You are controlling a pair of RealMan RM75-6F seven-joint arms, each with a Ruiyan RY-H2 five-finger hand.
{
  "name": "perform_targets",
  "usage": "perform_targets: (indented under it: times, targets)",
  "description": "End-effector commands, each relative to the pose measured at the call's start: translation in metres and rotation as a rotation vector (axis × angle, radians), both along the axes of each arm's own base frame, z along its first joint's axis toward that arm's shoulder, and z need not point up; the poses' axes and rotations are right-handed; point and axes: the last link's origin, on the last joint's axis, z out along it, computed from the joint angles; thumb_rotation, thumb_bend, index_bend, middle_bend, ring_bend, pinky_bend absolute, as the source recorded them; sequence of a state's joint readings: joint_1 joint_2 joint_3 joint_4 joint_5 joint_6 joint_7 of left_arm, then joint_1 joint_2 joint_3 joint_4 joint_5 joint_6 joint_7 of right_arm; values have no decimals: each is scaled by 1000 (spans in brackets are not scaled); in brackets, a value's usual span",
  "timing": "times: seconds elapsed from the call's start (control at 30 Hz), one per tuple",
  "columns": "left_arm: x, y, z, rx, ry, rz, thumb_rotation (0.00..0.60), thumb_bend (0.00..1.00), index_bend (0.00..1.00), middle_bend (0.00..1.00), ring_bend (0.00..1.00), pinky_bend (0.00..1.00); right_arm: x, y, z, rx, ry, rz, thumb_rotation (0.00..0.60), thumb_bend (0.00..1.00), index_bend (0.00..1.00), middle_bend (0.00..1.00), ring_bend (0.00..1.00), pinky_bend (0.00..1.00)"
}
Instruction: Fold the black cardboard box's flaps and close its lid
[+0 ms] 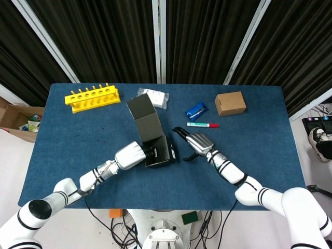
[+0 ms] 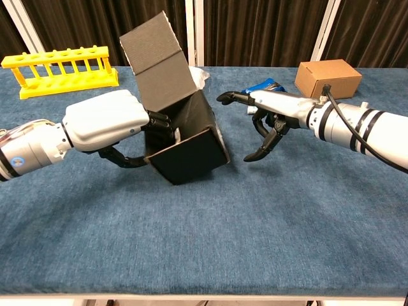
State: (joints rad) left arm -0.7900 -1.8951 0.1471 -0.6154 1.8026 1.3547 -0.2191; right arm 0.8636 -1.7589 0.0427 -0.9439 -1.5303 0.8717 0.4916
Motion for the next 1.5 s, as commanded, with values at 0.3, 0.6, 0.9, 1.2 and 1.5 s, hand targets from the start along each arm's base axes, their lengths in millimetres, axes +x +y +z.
perform_targets:
  times: [0.3,0.6,0.9,1.2,1.5]
  targets:
    - [0,4,11,31,11,-45,600,481,608,545,722,907,3,1,0,18,-61,-17,600,28,0,98,682,989]
    - [-13,1,18,92,126,-111,600,481,606,542,719,906,3,4,-4,27,-72,-9,600,40,0,106,682,989]
    - [-11,0,23,136,139,-161,600,481,616,554,718,906,-4,11,4,5,-84,8,600,49,0,113,682,989]
    - [-10,0,23,177,178,-203,600,447,521,446,694,906,-7,14,7,0,-77,-1,600,49,0,115,682,989]
    - [-10,-6,29,207,147,-206,600,271,395,260,544,865,-13,16,10,5,-72,-29,600,49,0,116,682,989]
